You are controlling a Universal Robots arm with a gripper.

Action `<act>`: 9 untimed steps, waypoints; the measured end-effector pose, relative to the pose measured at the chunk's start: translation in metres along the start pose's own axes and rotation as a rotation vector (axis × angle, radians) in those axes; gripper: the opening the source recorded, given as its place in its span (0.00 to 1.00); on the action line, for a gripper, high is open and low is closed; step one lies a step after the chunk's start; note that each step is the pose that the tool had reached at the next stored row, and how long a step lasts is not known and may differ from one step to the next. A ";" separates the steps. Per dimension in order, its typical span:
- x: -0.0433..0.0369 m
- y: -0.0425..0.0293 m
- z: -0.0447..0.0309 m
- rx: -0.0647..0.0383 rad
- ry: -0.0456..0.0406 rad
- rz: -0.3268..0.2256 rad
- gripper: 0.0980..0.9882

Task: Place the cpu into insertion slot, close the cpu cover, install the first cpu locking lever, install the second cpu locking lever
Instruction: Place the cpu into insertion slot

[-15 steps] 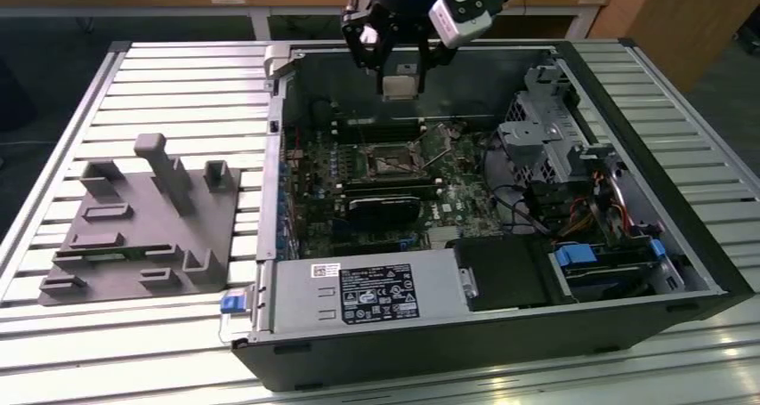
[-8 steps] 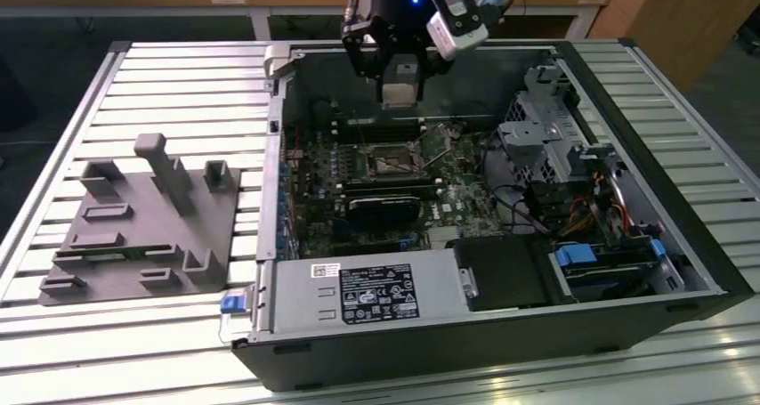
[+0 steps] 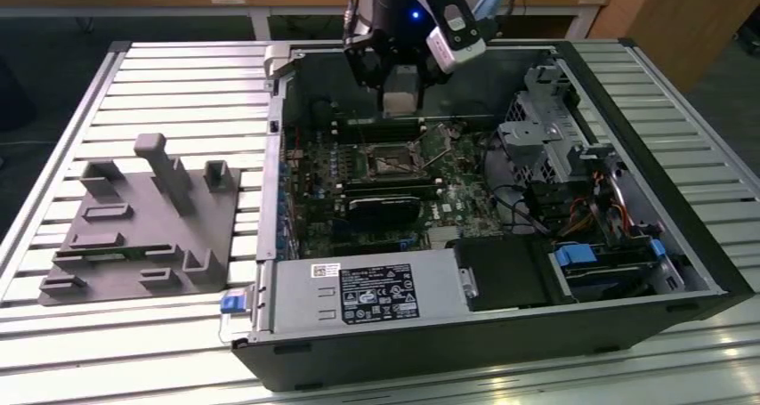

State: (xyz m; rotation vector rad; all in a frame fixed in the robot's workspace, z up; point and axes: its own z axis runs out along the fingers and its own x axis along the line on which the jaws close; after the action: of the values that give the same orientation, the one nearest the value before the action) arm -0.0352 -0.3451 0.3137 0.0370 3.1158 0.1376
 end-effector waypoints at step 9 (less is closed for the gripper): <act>-0.0043 -0.0012 0.0164 0.000 0.0000 0.000 0.50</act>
State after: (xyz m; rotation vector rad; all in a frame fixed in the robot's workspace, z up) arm -0.0305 -0.3450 0.2974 0.0371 3.1158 0.1374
